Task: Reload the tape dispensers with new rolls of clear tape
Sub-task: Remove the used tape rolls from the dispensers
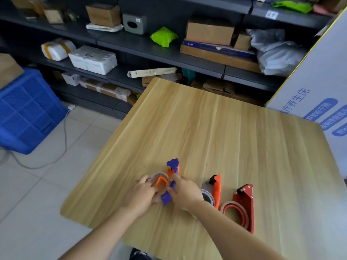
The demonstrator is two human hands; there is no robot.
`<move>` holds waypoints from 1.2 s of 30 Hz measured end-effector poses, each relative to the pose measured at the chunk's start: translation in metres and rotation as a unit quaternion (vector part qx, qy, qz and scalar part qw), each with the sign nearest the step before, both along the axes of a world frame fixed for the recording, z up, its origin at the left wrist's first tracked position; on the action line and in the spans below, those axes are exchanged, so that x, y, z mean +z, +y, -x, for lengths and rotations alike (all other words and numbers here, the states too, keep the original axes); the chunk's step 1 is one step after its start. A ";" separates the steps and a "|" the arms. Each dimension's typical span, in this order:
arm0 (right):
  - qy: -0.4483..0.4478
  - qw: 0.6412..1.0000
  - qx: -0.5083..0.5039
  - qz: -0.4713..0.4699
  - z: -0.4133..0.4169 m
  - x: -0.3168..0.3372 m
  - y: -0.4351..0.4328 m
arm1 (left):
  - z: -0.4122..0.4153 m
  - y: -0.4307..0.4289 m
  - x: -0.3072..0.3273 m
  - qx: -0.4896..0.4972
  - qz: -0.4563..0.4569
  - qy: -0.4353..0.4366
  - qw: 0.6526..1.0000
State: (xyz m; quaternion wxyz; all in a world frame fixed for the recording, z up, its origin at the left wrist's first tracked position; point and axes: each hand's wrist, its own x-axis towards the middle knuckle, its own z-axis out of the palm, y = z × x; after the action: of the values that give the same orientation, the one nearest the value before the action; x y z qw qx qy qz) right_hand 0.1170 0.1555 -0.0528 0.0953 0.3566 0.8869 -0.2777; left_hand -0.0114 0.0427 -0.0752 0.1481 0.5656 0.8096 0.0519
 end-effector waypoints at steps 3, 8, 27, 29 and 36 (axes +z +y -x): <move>0.067 0.986 -0.124 0.086 0.010 0.002 0.008 | 0.006 0.007 -0.007 -0.001 -0.026 -0.058 0.998; 0.091 0.875 -0.337 0.335 0.028 0.015 0.027 | 0.013 0.027 0.006 0.027 -0.056 -0.146 0.987; 0.090 0.832 -0.373 0.400 0.055 0.017 0.064 | 0.098 0.093 0.039 0.194 -0.160 -0.331 0.909; 0.065 0.844 -0.369 0.384 0.063 0.012 0.062 | 0.106 0.100 0.033 0.191 -0.149 -0.283 0.928; -0.059 0.895 -0.331 0.293 0.075 -0.001 0.061 | 0.123 0.121 0.025 0.104 -0.052 -0.023 0.993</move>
State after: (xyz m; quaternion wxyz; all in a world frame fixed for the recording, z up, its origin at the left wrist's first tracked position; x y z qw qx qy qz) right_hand 0.0416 0.2161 -0.0543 0.1499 0.6011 0.5886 -0.5195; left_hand -0.1340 0.1640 -0.0506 0.1311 0.4839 0.8566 0.1220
